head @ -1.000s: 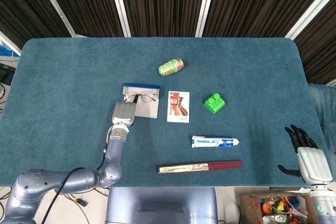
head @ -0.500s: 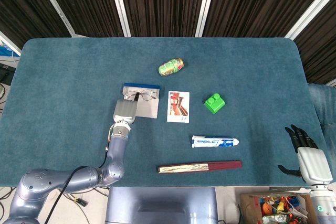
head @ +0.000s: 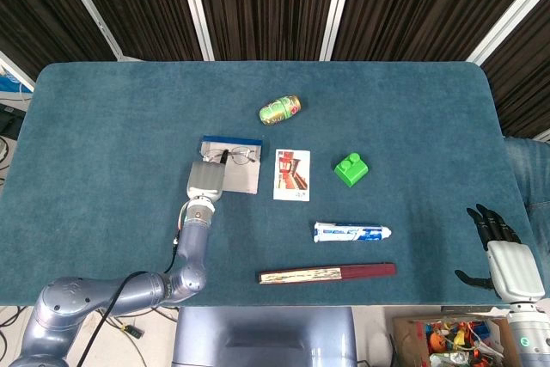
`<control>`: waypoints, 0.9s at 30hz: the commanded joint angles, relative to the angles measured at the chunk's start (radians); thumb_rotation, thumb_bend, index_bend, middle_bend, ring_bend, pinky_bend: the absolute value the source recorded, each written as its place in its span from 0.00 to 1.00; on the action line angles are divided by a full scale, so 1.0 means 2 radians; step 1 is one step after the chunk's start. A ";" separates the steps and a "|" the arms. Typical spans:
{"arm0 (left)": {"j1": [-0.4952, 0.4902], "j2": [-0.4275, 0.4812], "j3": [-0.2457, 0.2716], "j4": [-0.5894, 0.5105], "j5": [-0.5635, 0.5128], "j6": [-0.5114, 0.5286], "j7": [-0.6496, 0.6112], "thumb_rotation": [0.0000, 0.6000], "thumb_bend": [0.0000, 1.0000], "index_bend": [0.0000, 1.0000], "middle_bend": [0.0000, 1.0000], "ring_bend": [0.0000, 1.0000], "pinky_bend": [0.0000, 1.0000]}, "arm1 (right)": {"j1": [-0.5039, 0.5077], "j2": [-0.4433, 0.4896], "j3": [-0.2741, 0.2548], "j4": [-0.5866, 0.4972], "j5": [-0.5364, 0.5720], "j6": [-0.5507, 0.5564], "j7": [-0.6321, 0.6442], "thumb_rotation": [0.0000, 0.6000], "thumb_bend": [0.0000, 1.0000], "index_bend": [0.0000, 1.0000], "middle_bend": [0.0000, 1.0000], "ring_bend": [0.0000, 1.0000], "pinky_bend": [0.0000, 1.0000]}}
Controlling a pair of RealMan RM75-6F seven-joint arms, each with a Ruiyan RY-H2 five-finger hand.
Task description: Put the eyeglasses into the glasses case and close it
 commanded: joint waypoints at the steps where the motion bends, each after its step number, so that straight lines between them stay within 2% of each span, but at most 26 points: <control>1: 0.003 0.002 0.003 -0.006 0.006 0.005 0.000 1.00 0.46 0.00 0.73 0.70 0.79 | 0.000 0.000 0.000 0.000 0.000 0.000 0.000 1.00 0.10 0.05 0.00 0.04 0.18; 14: 0.018 0.013 0.014 -0.029 0.020 0.012 -0.002 1.00 0.46 0.00 0.73 0.70 0.79 | 0.000 0.000 0.000 -0.001 0.001 -0.001 0.000 1.00 0.10 0.05 0.00 0.04 0.18; 27: 0.018 0.005 0.013 -0.014 0.019 0.001 -0.001 1.00 0.46 0.00 0.73 0.70 0.79 | 0.000 0.001 0.001 -0.001 0.003 -0.001 0.000 1.00 0.10 0.05 0.00 0.04 0.18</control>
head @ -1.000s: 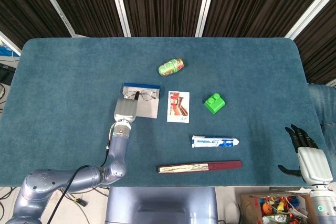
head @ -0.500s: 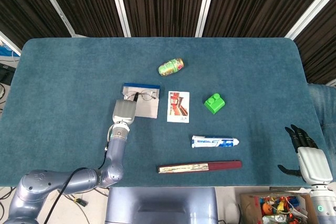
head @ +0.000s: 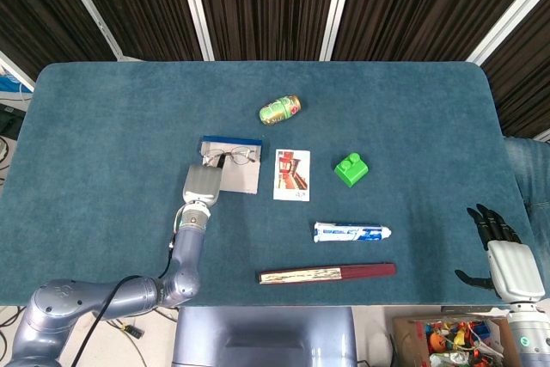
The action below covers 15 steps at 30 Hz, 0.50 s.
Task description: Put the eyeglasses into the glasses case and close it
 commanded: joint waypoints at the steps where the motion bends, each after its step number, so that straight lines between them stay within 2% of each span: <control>1: -0.002 -0.004 -0.002 0.007 -0.001 -0.003 0.000 1.00 0.46 0.00 0.73 0.70 0.79 | 0.000 0.000 0.000 0.000 0.000 0.000 0.000 1.00 0.10 0.05 0.00 0.04 0.18; 15: -0.014 -0.020 -0.016 0.040 -0.004 -0.009 0.007 1.00 0.46 0.00 0.73 0.70 0.79 | 0.000 0.000 0.000 0.000 0.001 -0.001 0.002 1.00 0.10 0.05 0.00 0.04 0.18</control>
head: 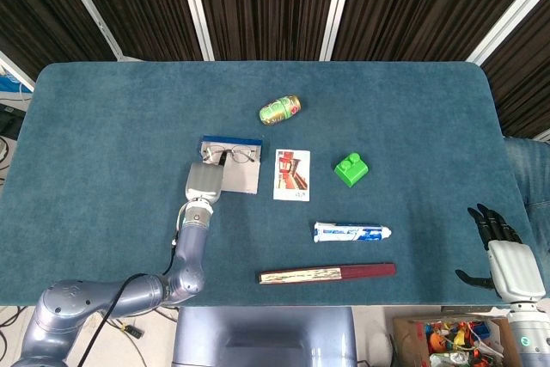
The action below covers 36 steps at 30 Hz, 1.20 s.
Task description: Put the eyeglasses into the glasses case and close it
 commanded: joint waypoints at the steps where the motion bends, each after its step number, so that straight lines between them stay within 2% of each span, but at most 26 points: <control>1: -0.003 -0.003 -0.004 0.006 -0.001 -0.002 0.001 1.00 0.46 0.00 0.73 0.70 0.79 | 0.000 0.000 0.000 0.000 0.000 0.000 0.001 1.00 0.10 0.05 0.00 0.04 0.18; 36: -0.021 -0.033 -0.024 0.072 0.006 -0.009 0.025 1.00 0.46 0.00 0.73 0.70 0.79 | 0.000 0.002 0.001 -0.001 0.003 -0.001 0.003 1.00 0.10 0.05 0.00 0.04 0.18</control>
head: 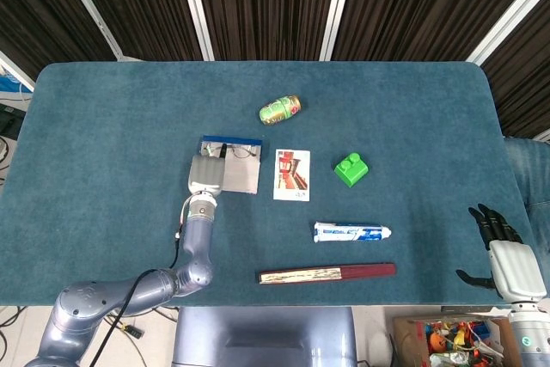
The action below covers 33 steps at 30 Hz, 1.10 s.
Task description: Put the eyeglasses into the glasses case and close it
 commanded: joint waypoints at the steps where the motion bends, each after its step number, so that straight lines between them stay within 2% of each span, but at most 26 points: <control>1: 0.001 0.000 -0.001 -0.001 0.002 0.001 0.001 1.00 0.46 0.00 0.73 0.70 0.79 | 0.000 0.000 0.000 -0.001 0.000 0.000 0.000 1.00 0.10 0.05 0.00 0.04 0.18; 8: 0.005 0.005 0.001 -0.021 0.013 0.009 0.000 1.00 0.46 0.00 0.73 0.70 0.79 | 0.000 0.000 0.000 -0.001 0.000 0.001 0.000 1.00 0.10 0.05 0.00 0.04 0.18; 15: 0.027 0.036 0.015 -0.097 0.053 0.052 -0.015 1.00 0.46 0.00 0.71 0.68 0.78 | 0.000 0.000 0.000 -0.001 -0.002 0.001 0.000 1.00 0.10 0.05 0.00 0.04 0.18; 17: 0.034 0.046 0.019 -0.118 0.062 0.060 -0.021 1.00 0.44 0.02 0.65 0.62 0.73 | 0.001 0.000 0.000 -0.001 -0.003 0.000 0.001 1.00 0.10 0.05 0.00 0.04 0.18; 18: 0.041 0.054 0.023 -0.135 0.067 0.064 -0.025 1.00 0.41 0.03 0.60 0.55 0.66 | 0.001 0.000 0.000 0.000 -0.003 0.000 0.001 1.00 0.10 0.05 0.00 0.04 0.18; 24: 0.068 0.098 0.043 -0.220 0.077 0.056 -0.042 1.00 0.25 0.08 0.26 0.13 0.19 | 0.000 0.000 -0.001 -0.001 -0.003 0.000 0.004 1.00 0.10 0.05 0.00 0.04 0.18; 27: 0.077 0.119 0.054 -0.249 0.085 0.043 -0.054 1.00 0.19 0.11 0.18 0.04 0.11 | 0.000 0.001 -0.001 -0.002 -0.002 -0.001 0.005 1.00 0.10 0.05 0.00 0.04 0.18; 33: 0.087 0.136 0.079 -0.246 0.124 0.025 -0.085 1.00 0.16 0.11 0.15 0.04 0.10 | 0.001 0.003 -0.001 -0.003 -0.001 -0.003 0.008 1.00 0.10 0.05 0.00 0.04 0.18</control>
